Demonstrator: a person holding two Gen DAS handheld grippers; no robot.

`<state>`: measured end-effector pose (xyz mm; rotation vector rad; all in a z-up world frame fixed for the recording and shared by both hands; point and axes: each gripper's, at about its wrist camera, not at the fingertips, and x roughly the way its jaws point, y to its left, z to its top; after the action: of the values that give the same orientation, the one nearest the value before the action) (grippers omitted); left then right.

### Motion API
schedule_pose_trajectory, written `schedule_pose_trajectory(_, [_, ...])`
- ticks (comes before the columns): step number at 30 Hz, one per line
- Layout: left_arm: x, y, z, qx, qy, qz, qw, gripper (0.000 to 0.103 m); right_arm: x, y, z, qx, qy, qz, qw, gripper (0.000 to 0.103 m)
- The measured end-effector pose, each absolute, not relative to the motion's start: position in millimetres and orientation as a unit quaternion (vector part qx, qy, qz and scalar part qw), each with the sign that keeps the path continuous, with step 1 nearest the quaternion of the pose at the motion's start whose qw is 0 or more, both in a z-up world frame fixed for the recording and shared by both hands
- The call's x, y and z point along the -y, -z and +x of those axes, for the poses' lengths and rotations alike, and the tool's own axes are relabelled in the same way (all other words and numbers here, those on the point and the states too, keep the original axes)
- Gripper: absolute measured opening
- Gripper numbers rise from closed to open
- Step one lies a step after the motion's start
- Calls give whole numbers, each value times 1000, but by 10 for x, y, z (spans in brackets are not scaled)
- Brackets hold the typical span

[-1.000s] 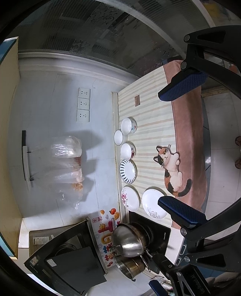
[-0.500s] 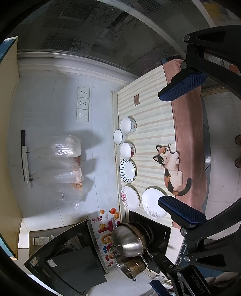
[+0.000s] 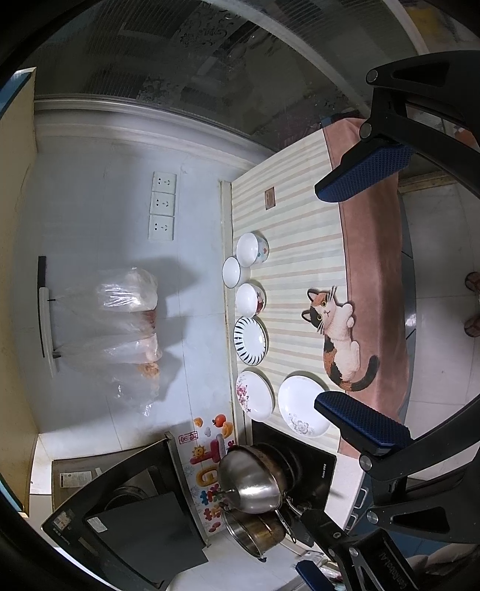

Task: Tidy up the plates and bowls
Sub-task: 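Reach both grippers to the grey-flower white plate and grip its rim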

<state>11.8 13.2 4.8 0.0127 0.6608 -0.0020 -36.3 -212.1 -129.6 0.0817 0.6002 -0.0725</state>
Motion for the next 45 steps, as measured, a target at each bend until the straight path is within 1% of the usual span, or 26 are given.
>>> schedule_pose_trajectory(21, [-131,-38,72,-321,-4,4,947,103,2112,1254,-389,-289,33,41,956,103])
schedule_pose_trajectory(28, [-196,150,284,-333,-48,-13,942,103,2237,1400,-240,-287,-6,73,955,103])
schedule_pose_trajectory(32, [-402,404,556,-340,-102,-20,935,103,2219,1698,117,-320,-55,79,943,103])
schedule_pose_trajectory(39, [-887,1193,1326,-416,-148,-22,897,103,1829,2440,1090,-407,-91,69,906,103])
schedule_pose_trajectory(45, [-1420,2023,2217,-498,-142,-24,855,101,1245,3279,2152,-476,-125,67,868,103])
